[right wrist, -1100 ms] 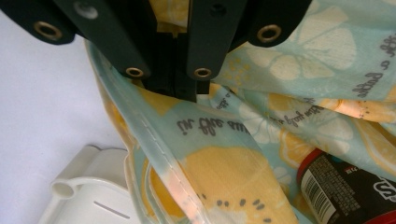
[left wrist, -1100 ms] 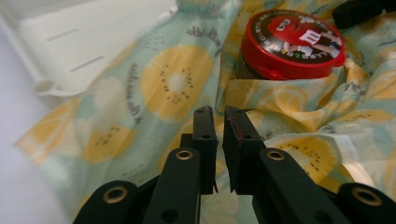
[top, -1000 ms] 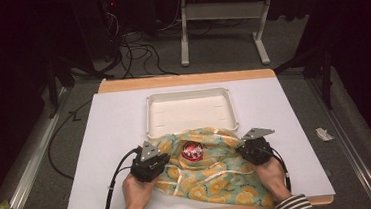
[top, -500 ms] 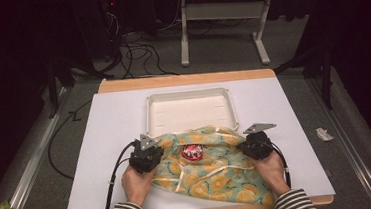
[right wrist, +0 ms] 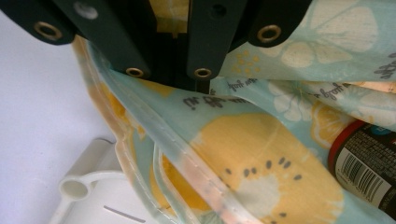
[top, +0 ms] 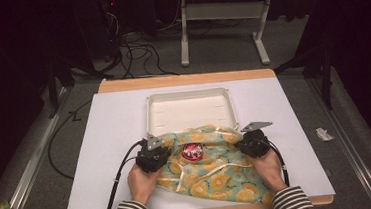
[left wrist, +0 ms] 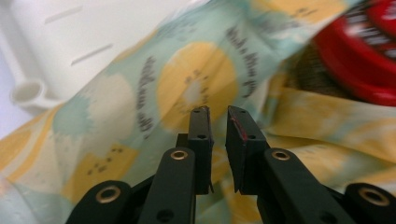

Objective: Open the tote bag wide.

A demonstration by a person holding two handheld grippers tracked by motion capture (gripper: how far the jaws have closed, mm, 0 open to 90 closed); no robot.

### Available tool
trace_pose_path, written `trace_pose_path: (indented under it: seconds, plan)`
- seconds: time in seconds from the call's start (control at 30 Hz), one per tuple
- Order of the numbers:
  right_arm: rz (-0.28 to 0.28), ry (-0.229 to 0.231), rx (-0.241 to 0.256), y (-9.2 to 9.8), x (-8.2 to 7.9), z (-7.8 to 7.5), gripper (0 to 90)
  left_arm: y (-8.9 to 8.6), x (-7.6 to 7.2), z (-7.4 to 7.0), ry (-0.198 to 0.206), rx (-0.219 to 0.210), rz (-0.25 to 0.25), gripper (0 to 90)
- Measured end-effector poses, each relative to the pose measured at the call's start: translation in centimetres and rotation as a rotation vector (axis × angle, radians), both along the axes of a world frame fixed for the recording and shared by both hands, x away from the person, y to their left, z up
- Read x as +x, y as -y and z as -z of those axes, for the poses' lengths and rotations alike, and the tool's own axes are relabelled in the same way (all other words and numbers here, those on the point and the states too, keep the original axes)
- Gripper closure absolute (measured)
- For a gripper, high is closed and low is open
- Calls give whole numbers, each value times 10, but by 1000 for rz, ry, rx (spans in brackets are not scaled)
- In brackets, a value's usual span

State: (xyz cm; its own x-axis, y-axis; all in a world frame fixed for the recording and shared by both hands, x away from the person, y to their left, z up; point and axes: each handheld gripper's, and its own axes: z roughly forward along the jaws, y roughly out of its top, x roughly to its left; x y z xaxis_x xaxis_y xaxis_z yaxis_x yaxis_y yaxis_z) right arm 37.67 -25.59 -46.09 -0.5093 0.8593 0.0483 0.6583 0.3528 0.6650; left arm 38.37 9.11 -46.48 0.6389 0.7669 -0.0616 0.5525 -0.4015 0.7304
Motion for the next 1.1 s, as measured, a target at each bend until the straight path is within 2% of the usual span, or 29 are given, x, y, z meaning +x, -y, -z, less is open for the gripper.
trace_pose_path:
  seconds: [0.1, 0.2, 0.47, 0.7, 0.87, 1.1]
  plan:
    - [1, -3, -1, 0, 2, 0, 900, -2, 7, 4, 7, 39, -47, 806]
    - [15, -6, 2, 2, 4, 1, 900, -3, 11, 9, -16, 79, -65, 811]
    - [18, -11, -6, 7, 0, 4, 900, -10, 4, 5, -30, 140, -45, 843]
    - [9, 1, -10, 13, -11, 4, 900, -26, -10, 5, -51, 129, -32, 880]
    - [22, 7, -25, 15, -13, 4, 900, -31, -13, 6, -49, 113, -51, 900]
    - [21, 11, -1, 24, -19, 2, 900, -39, -11, 8, -48, 92, -63, 900]
